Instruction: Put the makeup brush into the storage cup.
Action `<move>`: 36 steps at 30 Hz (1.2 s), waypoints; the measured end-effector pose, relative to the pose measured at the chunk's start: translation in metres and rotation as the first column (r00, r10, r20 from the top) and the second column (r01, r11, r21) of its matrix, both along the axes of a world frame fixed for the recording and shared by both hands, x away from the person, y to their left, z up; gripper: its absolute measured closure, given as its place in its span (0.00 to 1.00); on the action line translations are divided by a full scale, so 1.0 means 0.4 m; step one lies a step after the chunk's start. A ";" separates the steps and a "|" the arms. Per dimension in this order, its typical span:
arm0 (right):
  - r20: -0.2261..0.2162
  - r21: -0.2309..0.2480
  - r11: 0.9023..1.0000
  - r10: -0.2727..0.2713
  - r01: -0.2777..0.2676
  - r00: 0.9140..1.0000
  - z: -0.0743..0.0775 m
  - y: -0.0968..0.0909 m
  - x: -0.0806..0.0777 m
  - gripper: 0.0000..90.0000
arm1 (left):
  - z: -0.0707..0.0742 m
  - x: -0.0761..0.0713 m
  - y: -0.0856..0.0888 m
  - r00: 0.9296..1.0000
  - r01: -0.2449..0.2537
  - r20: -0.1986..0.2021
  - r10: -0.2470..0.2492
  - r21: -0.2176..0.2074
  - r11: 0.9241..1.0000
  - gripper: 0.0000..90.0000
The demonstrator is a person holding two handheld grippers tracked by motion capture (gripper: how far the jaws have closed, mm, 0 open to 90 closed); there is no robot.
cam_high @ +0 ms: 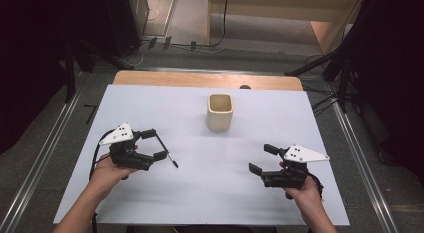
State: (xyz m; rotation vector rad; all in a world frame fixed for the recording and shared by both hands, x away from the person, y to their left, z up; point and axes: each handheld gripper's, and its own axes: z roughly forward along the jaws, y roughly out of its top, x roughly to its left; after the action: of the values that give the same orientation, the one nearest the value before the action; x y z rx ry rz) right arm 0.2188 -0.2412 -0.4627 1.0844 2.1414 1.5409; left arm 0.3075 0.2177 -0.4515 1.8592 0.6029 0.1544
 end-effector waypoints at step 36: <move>-0.005 0.013 1.000 0.014 -0.014 1.000 0.002 -0.003 -0.005 0.16 | -0.004 0.098 -0.077 0.987 0.153 0.053 -0.154 0.015 0.988 0.11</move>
State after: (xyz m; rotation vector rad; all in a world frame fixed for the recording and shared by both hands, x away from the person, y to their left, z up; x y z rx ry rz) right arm 0.2169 -0.2425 -0.4617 1.0806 2.1497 1.5623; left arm 0.3468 0.1870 -0.4532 1.8976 0.4209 0.1055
